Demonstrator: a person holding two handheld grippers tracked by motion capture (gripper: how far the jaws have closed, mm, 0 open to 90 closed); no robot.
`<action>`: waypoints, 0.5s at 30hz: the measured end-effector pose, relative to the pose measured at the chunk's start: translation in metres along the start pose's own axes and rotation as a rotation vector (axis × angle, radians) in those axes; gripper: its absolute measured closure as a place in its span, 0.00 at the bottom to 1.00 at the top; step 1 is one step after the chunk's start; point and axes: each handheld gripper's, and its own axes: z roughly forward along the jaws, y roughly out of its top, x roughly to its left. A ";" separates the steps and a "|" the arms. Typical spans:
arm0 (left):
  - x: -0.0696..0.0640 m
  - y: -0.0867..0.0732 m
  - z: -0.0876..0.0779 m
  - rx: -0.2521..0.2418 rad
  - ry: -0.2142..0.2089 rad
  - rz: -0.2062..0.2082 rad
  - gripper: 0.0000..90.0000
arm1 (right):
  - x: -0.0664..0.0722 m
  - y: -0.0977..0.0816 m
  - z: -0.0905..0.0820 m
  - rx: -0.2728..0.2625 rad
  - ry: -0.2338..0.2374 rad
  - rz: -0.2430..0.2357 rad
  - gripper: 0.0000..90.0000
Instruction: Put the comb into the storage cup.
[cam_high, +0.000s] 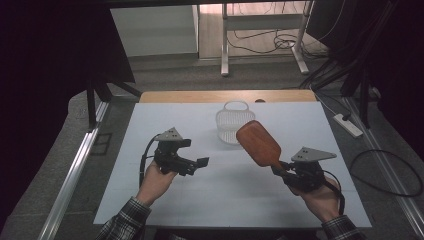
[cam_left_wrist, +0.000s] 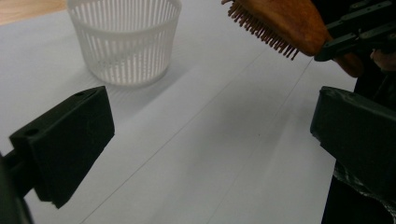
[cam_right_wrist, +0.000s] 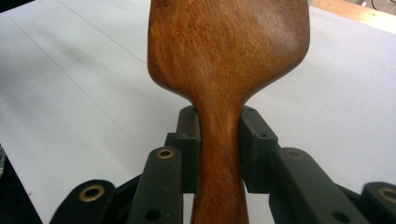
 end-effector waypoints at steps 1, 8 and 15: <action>0.000 0.001 0.001 -0.004 -0.006 -0.004 0.00 | 0.001 0.000 0.001 -0.003 0.003 0.001 0.80; -0.002 0.003 0.011 -0.024 -0.026 -0.034 0.00 | 0.006 0.003 0.006 -0.023 0.023 -0.003 0.80; 0.001 -0.001 0.014 -0.042 -0.063 -0.065 0.00 | 0.016 0.007 0.016 -0.038 0.081 -0.007 0.80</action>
